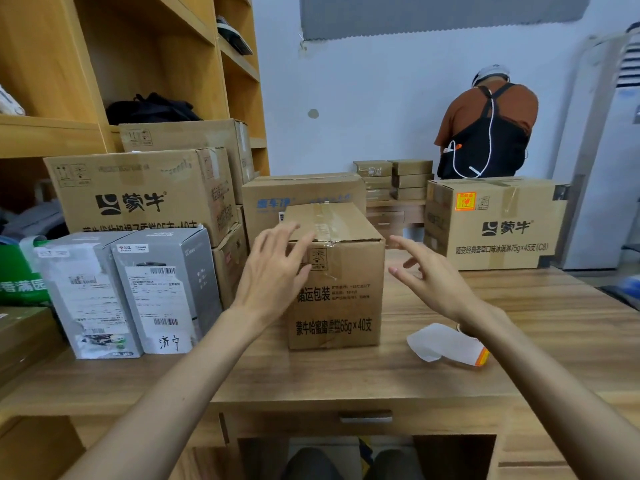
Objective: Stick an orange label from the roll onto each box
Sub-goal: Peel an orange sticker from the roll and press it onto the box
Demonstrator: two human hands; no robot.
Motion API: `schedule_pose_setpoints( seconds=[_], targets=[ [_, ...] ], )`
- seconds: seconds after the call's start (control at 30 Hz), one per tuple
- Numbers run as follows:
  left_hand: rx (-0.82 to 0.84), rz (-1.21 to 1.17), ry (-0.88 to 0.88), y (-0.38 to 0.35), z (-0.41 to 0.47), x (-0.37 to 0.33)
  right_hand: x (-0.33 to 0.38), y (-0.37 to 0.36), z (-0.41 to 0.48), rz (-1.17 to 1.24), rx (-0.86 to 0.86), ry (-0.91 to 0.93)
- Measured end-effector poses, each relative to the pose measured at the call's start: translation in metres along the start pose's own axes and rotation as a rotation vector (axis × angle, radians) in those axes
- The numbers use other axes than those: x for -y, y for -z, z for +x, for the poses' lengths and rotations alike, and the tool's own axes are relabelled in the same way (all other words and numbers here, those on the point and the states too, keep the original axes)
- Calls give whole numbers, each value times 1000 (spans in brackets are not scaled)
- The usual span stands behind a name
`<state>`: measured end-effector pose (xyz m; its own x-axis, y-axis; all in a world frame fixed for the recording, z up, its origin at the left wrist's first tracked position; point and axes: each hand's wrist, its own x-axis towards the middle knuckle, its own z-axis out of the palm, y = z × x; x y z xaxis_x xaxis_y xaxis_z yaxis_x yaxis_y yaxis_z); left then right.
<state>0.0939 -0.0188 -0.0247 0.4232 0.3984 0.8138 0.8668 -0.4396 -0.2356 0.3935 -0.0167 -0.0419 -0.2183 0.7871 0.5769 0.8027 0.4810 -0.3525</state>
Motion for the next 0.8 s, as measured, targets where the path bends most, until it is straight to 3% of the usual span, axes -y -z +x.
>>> schedule_pose_setpoints(
  seconds=[0.13,0.27,0.47,0.6,0.8],
  targets=[
    [-84,-135,-202,-16,4,-52,-21,16,-26,-69,10,-8],
    [32,-269,-290,-49,6,-116,-50,36,-56,-184,102,-132],
    [457,-668,-71,-94,9,-192,-88,54,-100,-215,141,-228],
    [426,-870,-24,-106,2,-222,-91,57,-122,-143,173,-212],
    [325,-910,51,-117,-17,-227,-96,42,-136,7,194,-203]
  ],
)
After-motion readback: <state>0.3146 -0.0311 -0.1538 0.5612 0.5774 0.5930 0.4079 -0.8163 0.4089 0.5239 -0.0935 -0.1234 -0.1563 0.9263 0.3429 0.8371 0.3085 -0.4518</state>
